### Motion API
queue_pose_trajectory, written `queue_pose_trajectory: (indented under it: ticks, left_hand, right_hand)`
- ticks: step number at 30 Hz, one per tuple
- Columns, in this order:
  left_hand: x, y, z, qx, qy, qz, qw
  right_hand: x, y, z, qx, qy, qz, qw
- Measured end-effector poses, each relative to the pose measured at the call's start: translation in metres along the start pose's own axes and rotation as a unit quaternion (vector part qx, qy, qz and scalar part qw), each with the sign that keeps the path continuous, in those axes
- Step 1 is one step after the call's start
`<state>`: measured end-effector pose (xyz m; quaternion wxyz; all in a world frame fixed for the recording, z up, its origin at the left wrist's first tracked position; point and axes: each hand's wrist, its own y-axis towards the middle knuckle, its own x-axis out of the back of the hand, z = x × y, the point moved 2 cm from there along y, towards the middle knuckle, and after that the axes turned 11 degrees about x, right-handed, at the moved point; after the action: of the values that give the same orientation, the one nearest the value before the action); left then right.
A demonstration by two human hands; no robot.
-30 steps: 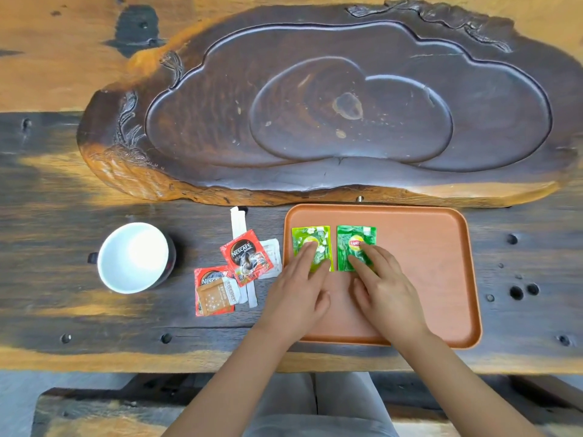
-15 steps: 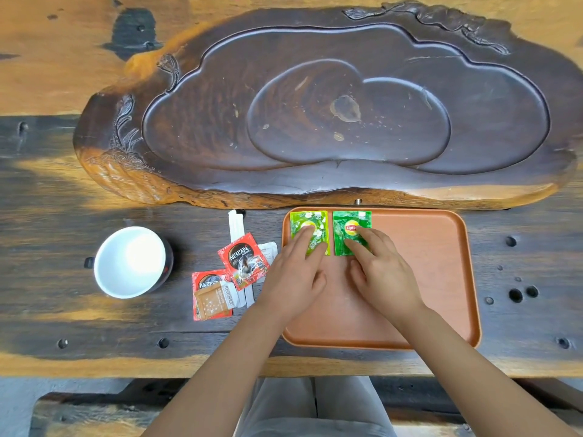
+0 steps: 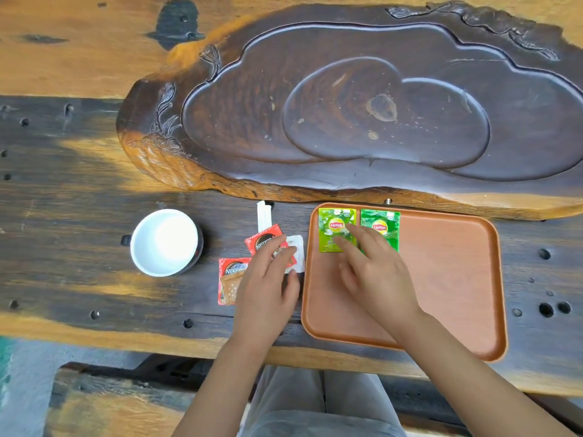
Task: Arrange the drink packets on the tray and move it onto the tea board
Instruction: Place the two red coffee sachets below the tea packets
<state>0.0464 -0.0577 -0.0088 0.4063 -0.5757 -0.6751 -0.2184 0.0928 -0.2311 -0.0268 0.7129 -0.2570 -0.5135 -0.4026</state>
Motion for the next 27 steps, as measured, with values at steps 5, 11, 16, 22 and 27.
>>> queue_pose_trajectory:
  ticks: [5, 11, 16, 22, 27]
  left_hand:
    - [0.023, -0.027, 0.066, 0.025, 0.090, 0.030, 0.995]
    - [0.024, -0.025, 0.093, 0.065, 0.157, 0.114, 0.979]
    - [0.024, -0.018, 0.094, 0.056, 0.142, 0.090, 0.984]
    - [0.027, -0.012, 0.096, 0.060, 0.153, 0.079, 0.983]
    - [0.030, -0.007, 0.099, 0.052, 0.144, 0.096, 0.984]
  right_hand:
    - [-0.023, 0.026, 0.047, 0.142, 0.015, 0.047, 0.989]
    - [-0.053, 0.046, 0.063, 0.181, 0.014, 0.098, 0.978]
    - [-0.059, 0.047, 0.060, 0.195, 0.004, 0.094, 0.976]
    - [-0.058, 0.040, 0.058, 0.200, 0.023, 0.068, 0.977]
    - [-0.053, 0.036, 0.058, 0.213, 0.042, 0.033, 0.976]
